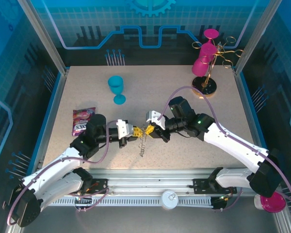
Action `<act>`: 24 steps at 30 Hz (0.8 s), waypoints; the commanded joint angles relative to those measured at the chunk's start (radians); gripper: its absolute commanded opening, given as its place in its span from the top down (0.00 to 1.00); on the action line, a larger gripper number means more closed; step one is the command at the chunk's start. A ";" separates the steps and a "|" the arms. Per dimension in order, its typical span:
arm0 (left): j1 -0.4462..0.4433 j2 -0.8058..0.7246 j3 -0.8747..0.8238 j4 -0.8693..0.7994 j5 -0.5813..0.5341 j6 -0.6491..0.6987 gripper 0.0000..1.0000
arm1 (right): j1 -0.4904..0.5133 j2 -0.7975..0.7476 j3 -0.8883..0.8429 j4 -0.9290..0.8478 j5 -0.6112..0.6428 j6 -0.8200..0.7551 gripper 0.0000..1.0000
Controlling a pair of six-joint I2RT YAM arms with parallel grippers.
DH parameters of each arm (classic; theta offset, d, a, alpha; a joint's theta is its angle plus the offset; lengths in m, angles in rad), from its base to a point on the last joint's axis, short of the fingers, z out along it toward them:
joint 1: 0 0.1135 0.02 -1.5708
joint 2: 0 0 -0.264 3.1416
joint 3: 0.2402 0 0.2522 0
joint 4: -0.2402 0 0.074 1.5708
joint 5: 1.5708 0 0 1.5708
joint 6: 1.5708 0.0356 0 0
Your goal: Put the keys on the keyring
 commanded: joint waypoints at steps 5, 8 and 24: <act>-0.007 -0.009 -0.038 0.174 0.063 -0.065 1.00 | 0.004 0.035 -0.002 0.036 -0.030 0.021 0.82; -0.007 -0.001 -0.043 0.184 0.062 -0.066 1.00 | 0.003 0.010 -0.029 0.093 -0.014 0.037 0.75; -0.007 0.014 -0.052 0.216 0.068 -0.076 1.00 | 0.008 -0.056 -0.088 0.221 -0.037 -0.013 0.72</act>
